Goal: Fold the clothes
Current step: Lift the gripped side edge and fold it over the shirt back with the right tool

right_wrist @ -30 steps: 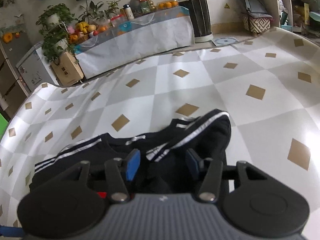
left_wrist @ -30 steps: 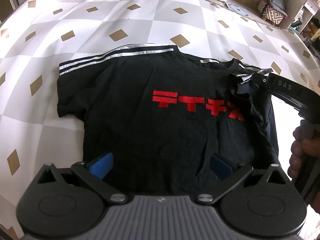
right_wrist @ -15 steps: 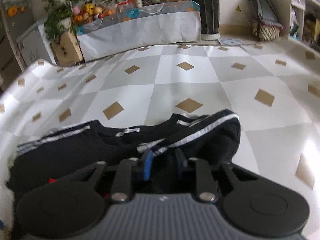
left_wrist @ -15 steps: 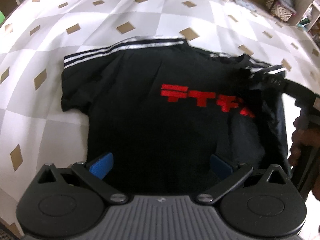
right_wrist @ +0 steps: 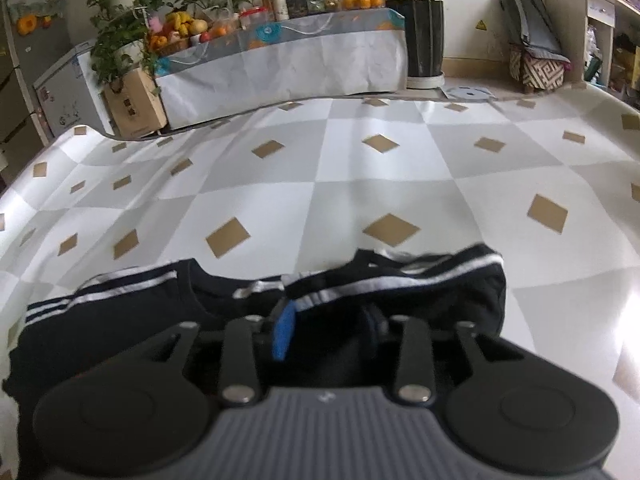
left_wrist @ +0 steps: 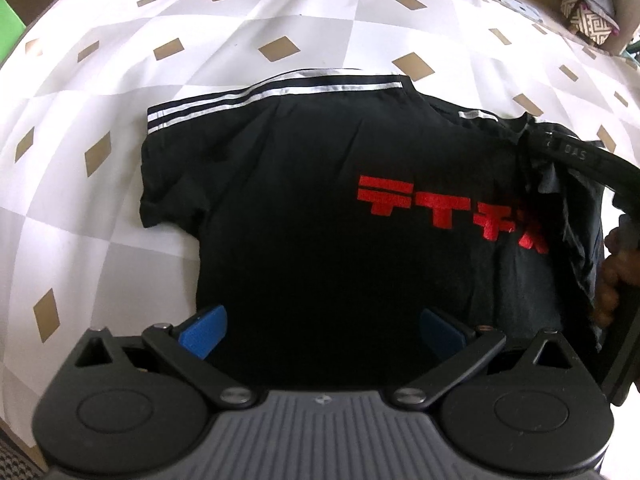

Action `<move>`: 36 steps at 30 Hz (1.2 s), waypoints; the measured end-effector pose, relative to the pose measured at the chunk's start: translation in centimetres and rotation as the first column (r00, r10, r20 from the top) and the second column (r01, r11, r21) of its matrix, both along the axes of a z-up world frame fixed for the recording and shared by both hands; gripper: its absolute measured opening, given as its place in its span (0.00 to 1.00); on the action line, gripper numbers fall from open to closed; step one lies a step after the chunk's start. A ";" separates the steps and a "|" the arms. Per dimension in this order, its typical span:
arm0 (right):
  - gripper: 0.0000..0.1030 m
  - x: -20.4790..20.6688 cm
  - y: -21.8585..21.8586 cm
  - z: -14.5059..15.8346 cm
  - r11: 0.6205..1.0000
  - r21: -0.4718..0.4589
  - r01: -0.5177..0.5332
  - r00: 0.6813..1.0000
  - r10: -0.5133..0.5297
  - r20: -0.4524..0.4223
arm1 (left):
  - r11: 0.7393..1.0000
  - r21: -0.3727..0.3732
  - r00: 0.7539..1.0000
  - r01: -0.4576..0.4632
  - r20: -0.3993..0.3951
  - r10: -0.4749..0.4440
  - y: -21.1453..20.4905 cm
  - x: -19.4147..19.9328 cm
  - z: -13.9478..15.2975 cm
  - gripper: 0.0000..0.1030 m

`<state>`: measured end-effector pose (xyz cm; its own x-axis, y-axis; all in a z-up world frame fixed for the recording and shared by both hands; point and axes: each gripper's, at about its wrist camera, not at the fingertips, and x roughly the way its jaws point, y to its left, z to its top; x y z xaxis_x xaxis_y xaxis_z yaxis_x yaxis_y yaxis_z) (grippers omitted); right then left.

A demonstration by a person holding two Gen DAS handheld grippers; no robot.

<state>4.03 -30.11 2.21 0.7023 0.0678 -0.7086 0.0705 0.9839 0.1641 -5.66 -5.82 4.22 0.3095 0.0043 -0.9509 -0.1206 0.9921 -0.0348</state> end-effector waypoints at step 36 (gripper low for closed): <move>0.34 1.2 -3.7 -0.8 0.992 -0.017 0.122 0.992 -0.122 -0.021 | 0.996 -0.005 0.995 0.094 0.013 -0.094 -2.4 0.1 0.3 1.00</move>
